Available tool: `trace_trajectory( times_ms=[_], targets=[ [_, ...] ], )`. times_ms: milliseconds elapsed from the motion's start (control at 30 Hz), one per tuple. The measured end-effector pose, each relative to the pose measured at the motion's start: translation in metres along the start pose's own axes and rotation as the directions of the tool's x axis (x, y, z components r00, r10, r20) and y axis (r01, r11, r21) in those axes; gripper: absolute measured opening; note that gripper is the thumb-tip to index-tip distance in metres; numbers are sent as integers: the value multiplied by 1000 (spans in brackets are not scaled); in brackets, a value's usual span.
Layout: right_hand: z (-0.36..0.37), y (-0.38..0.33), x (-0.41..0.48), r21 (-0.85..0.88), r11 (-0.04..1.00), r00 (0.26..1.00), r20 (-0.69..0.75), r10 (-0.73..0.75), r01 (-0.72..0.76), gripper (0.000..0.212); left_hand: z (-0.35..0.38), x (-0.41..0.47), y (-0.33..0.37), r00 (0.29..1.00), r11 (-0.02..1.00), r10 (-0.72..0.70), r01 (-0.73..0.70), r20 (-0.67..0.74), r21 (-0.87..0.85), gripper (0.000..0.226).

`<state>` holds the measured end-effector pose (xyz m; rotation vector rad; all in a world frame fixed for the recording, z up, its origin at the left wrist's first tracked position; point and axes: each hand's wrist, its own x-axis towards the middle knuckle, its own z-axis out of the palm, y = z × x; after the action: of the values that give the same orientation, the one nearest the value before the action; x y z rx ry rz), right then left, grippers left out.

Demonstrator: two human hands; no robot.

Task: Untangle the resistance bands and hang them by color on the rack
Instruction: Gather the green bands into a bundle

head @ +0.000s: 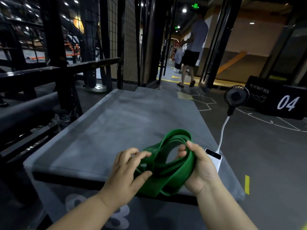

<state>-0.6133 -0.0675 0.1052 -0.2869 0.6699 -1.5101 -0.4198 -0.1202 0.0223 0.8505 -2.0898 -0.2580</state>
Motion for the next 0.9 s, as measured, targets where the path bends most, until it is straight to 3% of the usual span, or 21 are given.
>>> trace_trajectory(
  times_ms=[33,133,267,367,467,600,667,800,900],
  targets=[
    [2,-1,-1,37,999,999,-7,-38,38,10,1,-1,1,1000,1000,-4,4,3,18,44],
    [6,-2,-2,65,995,997,1,-82,82,4,4,-5,7,999,998,-44,44,6,-49,51],
    [7,5,2,32,995,996,-28,-90,91,6,2,-4,12,997,988,-76,73,-17,-136,30],
    [5,5,5,46,991,991,-59,-120,122,12,0,-6,18,987,963,-150,160,60,-219,27],
    [4,6,7,97,987,990,-63,-124,130,8,-4,-5,28,926,845,-297,368,233,-388,20],
    [6,8,7,117,982,986,-97,-136,147,10,-5,-4,32,853,556,-339,522,396,-647,19],
    [5,9,8,136,980,985,-114,-129,144,12,-2,-4,31,881,587,-306,472,360,-657,29],
    [4,12,11,190,978,993,-96,-75,92,10,-4,-7,36,931,709,-265,364,251,-603,27],
    [4,15,12,204,977,996,-74,-41,55,17,-5,-7,40,930,707,-222,360,292,-608,24]
  ],
)
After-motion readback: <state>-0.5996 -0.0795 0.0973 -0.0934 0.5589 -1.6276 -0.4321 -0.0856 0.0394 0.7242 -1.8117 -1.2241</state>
